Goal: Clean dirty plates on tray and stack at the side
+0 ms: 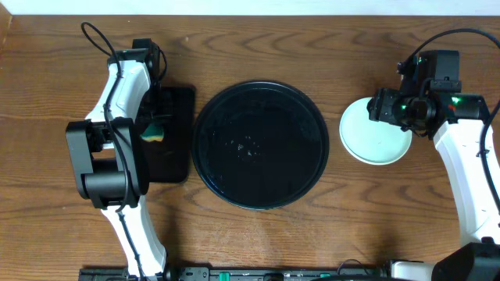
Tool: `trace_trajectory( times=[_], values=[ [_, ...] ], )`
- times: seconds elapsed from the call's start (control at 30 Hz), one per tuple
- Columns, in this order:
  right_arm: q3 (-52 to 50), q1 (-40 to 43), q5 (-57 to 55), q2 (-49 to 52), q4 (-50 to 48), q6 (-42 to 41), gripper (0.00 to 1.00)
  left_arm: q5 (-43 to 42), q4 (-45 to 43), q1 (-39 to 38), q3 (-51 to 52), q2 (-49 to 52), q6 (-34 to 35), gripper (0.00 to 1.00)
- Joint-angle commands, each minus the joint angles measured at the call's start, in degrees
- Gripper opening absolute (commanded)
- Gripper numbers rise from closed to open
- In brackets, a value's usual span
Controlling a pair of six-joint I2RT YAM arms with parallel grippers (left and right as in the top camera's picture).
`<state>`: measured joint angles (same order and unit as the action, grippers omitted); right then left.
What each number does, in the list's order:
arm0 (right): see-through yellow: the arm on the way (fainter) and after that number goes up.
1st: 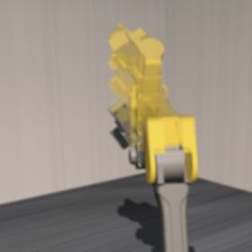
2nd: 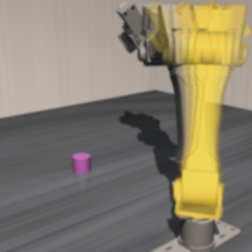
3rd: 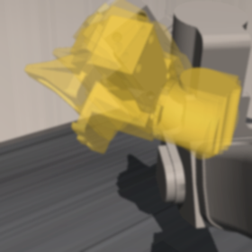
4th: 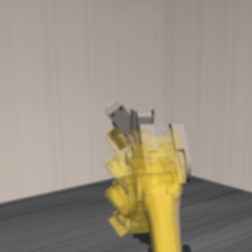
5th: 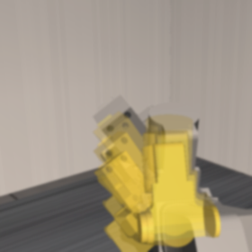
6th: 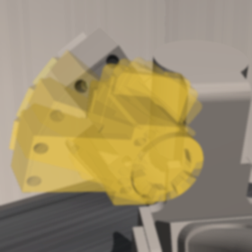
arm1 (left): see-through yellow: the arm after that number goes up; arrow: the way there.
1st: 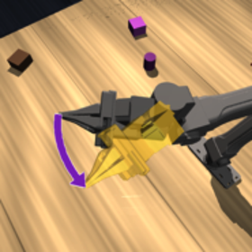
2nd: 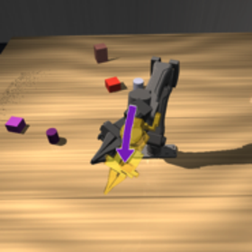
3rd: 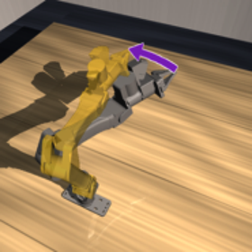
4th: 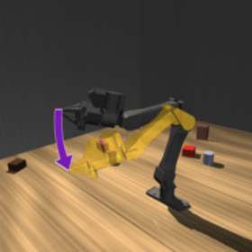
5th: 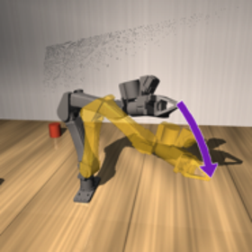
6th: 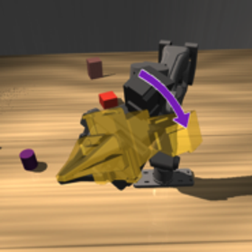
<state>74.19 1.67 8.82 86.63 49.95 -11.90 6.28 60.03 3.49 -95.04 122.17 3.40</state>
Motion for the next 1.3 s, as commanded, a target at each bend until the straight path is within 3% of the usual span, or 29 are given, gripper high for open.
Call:
trace_trajectory(
  times=[0.0, 0.1, 0.4, 0.63, 0.67, 0.7, 1.03, 1.1, 1.13, 1.17, 1.27],
  values=[
    [-0.2, -0.3, 0.3, 0.4, 0.2, 0.4, 0.67, -1.9, 0.4, 0.1, 0.4, -0.1, 0.3, 0.53],
    [-0.2, -0.3, 0.3, 0.4, 0.2, 0.4, 0.67, -4.7, 0.7, 0.1, 0.2, -0.3, 0.3, 0.6],
    [-0.2, -0.3, 0.7, 0.4, 0.5, 0.4, 0.66, -10.8, 8.8, 0.1, -6.6, -7.0, 0.3, 0.62],
    [-0.1, -0.3, 6.2, 0.4, 0.6, 0.4, 0.62, -34.4, 7.7, 0.1, -7.3, -21.1, 0.3, 0.68],
    [-0.1, -0.3, 7.4, 0.3, 0.6, 0.4, 0.61, -33.9, 7.6, 0.1, -7.3, -22.7, 0.2, 0.7],
    [-0.1, -0.3, 8.3, 0.2, 0.6, 0.4, 0.59, -33.4, 7.6, 0.1, -7.3, -24.0, 0.2, 0.81],
    [3.0, -0.3, 10.7, -9.3, 5.1, 0.4, 0.59, -32.6, 7.6, 0.1, -7.3, -29.3, 0.3, 0.82],
    [3.2, -0.3, 10.7, -12.9, 5.2, 0.4, 0.62, -32.6, 7.6, 0.1, -7.2, -29.2, 0.3, 0.82],
    [3.2, -0.3, 10.7, -14.7, 5.1, 0.4, 0.71, -32.6, 7.6, 0.1, -7.3, -29.2, 0.3, 0.82],
    [3.2, -0.3, 10.7, -16.4, 4.7, 0.4, 0.99, -32.6, 7.6, 0.1, -7.3, -29.2, 0.3, 0.82],
    [3.2, -0.3, 10.8, -20.7, 2.9, 0.2, 0.99, -32.6, 7.6, 0.1, -7.3, -29.2, 0.3, 0.82]
  ],
)
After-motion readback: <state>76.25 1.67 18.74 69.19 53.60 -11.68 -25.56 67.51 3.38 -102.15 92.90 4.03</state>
